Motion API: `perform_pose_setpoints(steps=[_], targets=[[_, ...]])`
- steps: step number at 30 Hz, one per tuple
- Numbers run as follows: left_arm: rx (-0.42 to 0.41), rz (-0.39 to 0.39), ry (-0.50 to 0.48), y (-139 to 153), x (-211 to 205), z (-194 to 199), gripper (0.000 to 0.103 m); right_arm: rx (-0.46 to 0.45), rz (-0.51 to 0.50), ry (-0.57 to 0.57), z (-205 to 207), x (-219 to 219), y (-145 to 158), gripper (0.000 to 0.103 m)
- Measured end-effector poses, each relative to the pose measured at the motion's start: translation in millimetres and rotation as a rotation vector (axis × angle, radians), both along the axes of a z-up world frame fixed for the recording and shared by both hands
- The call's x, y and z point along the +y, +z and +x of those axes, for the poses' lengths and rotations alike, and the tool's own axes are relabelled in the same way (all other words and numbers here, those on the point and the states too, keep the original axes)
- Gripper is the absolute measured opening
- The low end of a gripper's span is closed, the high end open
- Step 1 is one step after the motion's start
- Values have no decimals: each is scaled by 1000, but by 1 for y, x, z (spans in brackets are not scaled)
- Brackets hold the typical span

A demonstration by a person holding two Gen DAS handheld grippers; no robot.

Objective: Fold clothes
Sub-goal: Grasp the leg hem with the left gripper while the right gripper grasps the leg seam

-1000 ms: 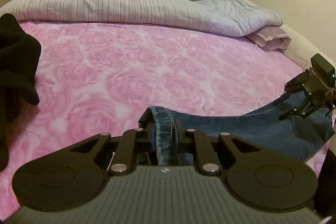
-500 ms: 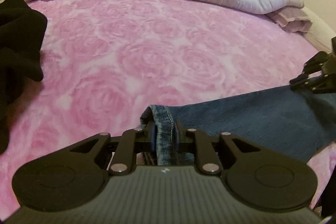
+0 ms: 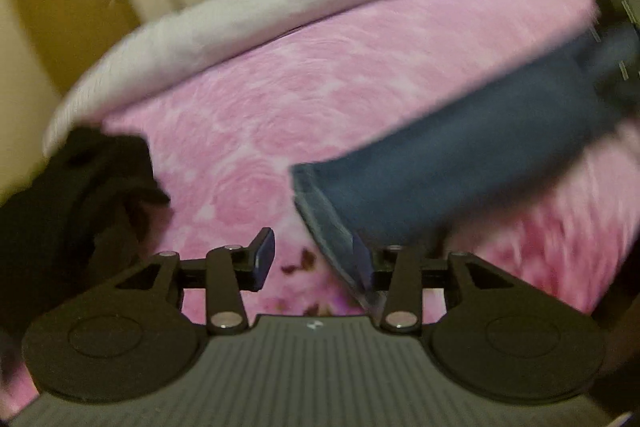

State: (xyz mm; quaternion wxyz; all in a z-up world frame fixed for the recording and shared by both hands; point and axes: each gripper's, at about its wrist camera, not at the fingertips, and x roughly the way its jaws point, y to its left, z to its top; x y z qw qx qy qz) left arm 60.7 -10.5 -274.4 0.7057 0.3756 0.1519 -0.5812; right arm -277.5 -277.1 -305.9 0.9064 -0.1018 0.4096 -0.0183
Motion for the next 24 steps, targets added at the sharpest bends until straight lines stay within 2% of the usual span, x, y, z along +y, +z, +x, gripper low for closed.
perform_pose_setpoints(steps=[1, 3, 8, 9, 10, 11, 15, 18, 21, 24], targets=[[-55, 13, -41, -6, 4, -13, 38, 4, -23, 21, 2, 12, -5, 45], [-172, 45, -119, -23, 6, -37, 40, 8, -6, 50, 6, 27, -13, 45], [-539, 129, -315, -75, 0, -76, 40, 22, 9, 43, 13, 37, -28, 46], [-615, 155, -345, -84, -2, -77, 36, 23, 16, 37, 14, 36, -30, 46], [-691, 182, -375, -92, -4, -79, 27, 24, 19, 29, 14, 36, -32, 47], [-763, 206, -401, -99, -5, -80, 10, 28, 19, 20, 13, 34, -33, 47], [-946, 183, -457, -90, 16, -75, 7, 38, 7, -3, 2, 27, -28, 47], [-907, 202, -480, -94, 26, -75, 7, 24, 23, -26, -5, 21, -24, 49], [-775, 255, -457, -108, 25, -78, 12, 34, 49, -43, -5, 19, -28, 50], [-697, 247, -407, -103, 31, -79, 11, 47, 32, -22, -7, 25, -31, 51]])
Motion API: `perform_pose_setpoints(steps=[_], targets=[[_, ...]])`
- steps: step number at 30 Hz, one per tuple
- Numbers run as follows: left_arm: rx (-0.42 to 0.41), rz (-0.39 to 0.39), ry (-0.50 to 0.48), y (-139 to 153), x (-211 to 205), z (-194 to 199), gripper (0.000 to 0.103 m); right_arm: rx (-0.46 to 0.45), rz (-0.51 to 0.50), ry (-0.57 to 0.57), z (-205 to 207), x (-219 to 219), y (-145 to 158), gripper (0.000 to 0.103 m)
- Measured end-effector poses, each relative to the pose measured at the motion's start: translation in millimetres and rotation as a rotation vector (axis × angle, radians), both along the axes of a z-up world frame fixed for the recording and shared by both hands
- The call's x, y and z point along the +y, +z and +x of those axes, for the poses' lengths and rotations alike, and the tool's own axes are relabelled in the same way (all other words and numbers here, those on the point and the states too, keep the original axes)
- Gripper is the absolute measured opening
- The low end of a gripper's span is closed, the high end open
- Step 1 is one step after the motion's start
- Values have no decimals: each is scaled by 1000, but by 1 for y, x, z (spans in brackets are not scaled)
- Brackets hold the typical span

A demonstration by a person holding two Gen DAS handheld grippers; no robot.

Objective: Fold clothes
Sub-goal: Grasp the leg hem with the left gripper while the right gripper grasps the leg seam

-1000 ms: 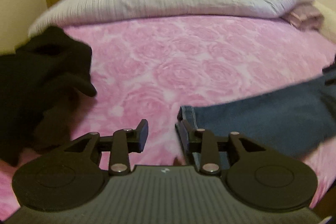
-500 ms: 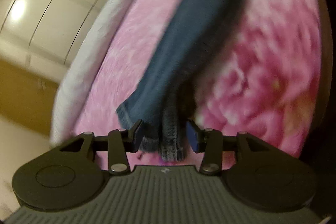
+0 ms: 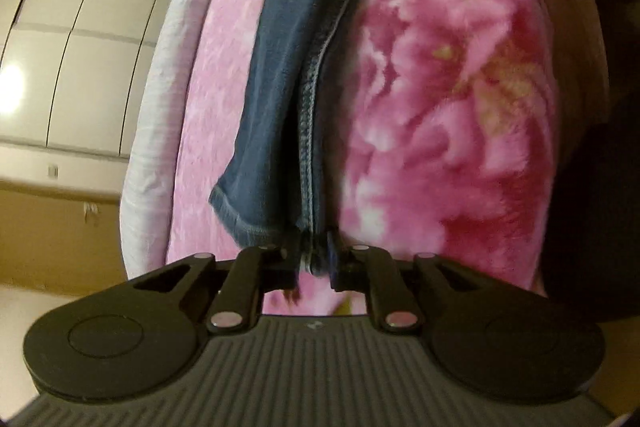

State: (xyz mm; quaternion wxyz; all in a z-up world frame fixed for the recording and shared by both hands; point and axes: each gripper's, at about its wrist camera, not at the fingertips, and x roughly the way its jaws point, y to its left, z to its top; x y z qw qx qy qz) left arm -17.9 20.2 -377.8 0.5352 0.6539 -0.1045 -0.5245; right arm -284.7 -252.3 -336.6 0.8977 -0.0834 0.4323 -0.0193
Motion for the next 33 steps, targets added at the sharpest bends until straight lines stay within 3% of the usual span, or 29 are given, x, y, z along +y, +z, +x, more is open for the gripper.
perform_pose_setpoints(steps=[1, 3, 5, 9, 14, 20, 21, 22, 23, 25, 30, 33], targets=[[50, 1, 27, 7, 2, 2, 11, 2, -12, 8, -2, 2, 0, 51], [168, -23, 86, 24, 6, 9, 27, 0, -27, 2, -6, 2, -1, 51], [244, -62, 112, 40, 8, 13, 30, -15, -13, -7, -10, 1, -1, 51], [229, -114, 65, 51, -5, -3, 33, 25, -75, 7, -17, 8, -9, 51], [187, -91, -13, 37, -39, -9, 34, 70, -186, 29, -40, 15, -13, 51], [330, -39, 26, 51, -68, 14, 32, 84, -212, 5, -59, 8, -15, 50], [345, -31, 35, 54, -70, 19, 26, 82, -219, 15, -58, 9, -16, 50], [360, -23, 44, 58, -72, 24, 22, 81, -214, 21, -56, 9, -16, 46], [370, -20, 52, 62, -74, 28, 18, 74, -189, 16, -55, 7, -14, 30], [355, -34, 52, 68, -73, 30, 16, 51, -119, -13, -55, -2, -7, 22], [304, -22, 51, 66, -67, 26, 11, -92, 95, -191, -72, -35, 17, 21], [277, -19, 69, 57, -66, 26, 9, -130, 157, -250, -79, -40, 17, 21]])
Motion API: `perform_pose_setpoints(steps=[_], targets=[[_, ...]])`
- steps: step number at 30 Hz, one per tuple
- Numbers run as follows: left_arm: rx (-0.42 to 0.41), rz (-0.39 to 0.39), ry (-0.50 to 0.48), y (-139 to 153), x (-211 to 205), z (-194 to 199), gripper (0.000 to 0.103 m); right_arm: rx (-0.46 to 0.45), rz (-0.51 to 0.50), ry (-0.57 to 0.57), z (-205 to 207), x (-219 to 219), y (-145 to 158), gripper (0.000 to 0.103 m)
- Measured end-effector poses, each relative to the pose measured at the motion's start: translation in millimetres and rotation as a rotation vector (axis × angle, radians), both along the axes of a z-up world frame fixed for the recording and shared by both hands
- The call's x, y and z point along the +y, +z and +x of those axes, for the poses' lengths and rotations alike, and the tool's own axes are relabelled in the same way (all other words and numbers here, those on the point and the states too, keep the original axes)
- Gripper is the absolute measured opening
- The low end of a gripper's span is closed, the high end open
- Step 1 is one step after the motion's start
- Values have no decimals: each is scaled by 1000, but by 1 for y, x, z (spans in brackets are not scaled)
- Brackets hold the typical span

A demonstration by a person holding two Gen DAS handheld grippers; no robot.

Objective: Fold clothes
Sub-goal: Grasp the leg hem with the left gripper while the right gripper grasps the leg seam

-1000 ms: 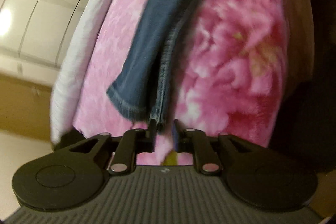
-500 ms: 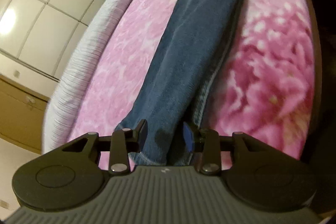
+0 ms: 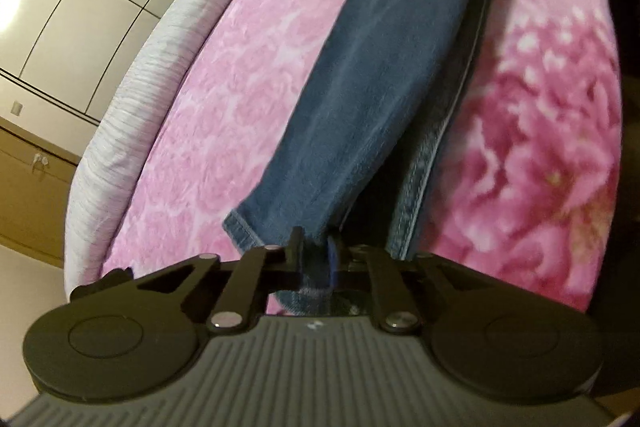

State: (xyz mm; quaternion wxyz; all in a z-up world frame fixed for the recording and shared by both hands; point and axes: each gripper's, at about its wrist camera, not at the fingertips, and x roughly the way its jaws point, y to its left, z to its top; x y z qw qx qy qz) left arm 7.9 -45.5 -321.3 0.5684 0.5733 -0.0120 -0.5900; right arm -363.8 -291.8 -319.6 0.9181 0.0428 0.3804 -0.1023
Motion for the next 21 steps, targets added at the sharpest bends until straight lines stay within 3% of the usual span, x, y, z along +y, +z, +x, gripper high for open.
perform_pose_setpoints(steps=[4, 6, 8, 10, 15, 21], targets=[[11, -16, 40, -1, -3, 1, 9, -23, -15, -19, -2, 1, 4, 21], [-23, -51, 53, 0, -4, -1, 8, -44, -26, -32, -4, -1, 9, 19], [-71, -102, 67, 1, -5, -5, 7, -82, -59, -39, -4, 1, 15, 5], [-121, -126, 73, 1, -5, -8, 6, -99, -124, -30, -5, 10, 17, 4], [-170, -4, 42, -22, 4, -12, 5, 12, -195, 80, -2, 33, -12, 3], [-130, 30, 59, -29, 16, -9, 5, 61, -159, 92, -8, 33, -26, 3]])
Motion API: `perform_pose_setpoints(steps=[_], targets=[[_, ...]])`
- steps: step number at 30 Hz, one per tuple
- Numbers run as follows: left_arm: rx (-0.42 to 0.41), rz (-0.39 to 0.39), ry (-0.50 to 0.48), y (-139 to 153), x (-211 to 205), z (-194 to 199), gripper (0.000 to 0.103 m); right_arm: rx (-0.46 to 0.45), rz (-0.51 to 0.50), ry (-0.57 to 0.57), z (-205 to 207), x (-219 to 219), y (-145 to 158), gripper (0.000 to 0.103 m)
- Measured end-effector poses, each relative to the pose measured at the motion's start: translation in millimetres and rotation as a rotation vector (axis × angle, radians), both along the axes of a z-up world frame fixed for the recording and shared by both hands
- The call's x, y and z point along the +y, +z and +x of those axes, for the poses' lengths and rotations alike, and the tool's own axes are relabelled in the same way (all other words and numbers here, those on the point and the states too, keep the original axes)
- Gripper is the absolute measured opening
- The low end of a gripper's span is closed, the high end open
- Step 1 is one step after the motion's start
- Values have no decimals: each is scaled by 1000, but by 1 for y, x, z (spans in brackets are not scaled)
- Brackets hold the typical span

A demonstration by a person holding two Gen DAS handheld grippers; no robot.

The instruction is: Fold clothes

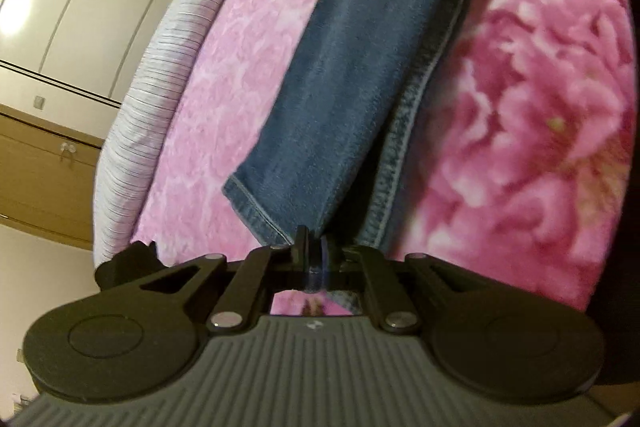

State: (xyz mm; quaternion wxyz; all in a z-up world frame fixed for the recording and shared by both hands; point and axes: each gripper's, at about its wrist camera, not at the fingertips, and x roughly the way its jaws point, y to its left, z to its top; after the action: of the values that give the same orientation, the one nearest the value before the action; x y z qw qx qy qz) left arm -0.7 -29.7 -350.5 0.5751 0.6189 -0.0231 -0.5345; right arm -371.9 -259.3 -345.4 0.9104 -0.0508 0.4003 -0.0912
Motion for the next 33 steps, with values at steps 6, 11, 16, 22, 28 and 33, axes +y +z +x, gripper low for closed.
perform_pose_setpoints(steps=[6, 11, 16, 22, 28, 33], targets=[[13, 17, 20, 8, 6, 11, 14, -70, 79, -69, -35, -10, 26, 38], [14, 31, 144, 12, 10, 32, 14, -96, 38, -280, -76, -52, 36, 49], [45, -23, 212, 31, 2, 33, 14, -126, 61, -637, -125, -157, 37, 49], [69, -22, 174, 32, -40, 6, 15, -60, 190, -817, -143, -287, 5, 49], [100, -49, 51, 36, -82, -42, 15, -41, 185, -825, -128, -350, -5, 50], [141, -92, -80, 46, -109, -84, 22, -80, 174, -802, -136, -327, 15, 50]])
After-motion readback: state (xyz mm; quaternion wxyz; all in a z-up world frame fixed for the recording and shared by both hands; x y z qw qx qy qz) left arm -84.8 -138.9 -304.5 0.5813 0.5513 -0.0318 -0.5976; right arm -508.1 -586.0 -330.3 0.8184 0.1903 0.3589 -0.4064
